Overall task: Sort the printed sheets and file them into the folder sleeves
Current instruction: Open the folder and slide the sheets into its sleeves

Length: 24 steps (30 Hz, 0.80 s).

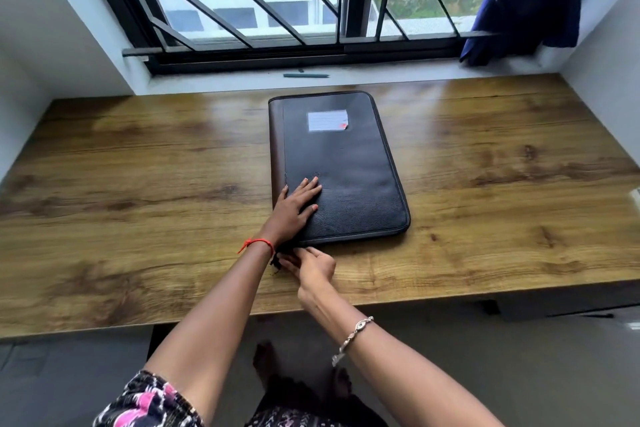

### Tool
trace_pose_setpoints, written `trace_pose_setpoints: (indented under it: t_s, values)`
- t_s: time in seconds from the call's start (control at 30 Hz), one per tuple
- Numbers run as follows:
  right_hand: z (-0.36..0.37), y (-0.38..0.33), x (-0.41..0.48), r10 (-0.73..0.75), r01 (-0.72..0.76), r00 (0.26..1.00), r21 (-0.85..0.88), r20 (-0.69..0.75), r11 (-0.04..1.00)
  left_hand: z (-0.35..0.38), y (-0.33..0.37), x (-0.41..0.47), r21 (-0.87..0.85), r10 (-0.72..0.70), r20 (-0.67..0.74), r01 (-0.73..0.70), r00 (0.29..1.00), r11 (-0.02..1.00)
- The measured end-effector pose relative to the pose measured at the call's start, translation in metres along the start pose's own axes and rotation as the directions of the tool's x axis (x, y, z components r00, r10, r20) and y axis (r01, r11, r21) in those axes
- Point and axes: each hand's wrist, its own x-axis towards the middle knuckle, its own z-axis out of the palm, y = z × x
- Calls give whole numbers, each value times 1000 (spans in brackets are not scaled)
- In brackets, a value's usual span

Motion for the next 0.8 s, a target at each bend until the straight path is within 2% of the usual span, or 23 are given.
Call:
trace_pose_setpoints:
  t_s: [0.13, 0.23, 0.3, 0.4, 0.53, 0.8]
  values:
    - [3, 11, 7, -83, 78, 992, -62, -95, 995, 4, 0, -2, 20, 12, -31, -11, 999, 1000]
    - [-4, 18, 15, -146, 108, 983, -295, -108, 949, 7, 1, -4, 30, 21, -62, -19, 998, 999]
    - [-6, 24, 21, -170, 115, 979, -380, -115, 918, 12, 0, -7, 74, 21, -96, -14, 995, 997]
    - [-3, 18, 21, -217, 144, 961, -363, -171, 921, 19, 0, -11, 140, 19, -164, 4, 986, 990]
    - [-5, 4, 18, -193, 143, 975, -355, -109, 924, 22, 0, -11, 136, 14, -205, 14, 979, 991]
    - [-4, 13, 31, -110, 64, 985, -312, -133, 948, 22, -3, -13, 224, 34, -175, 6, 984, 975]
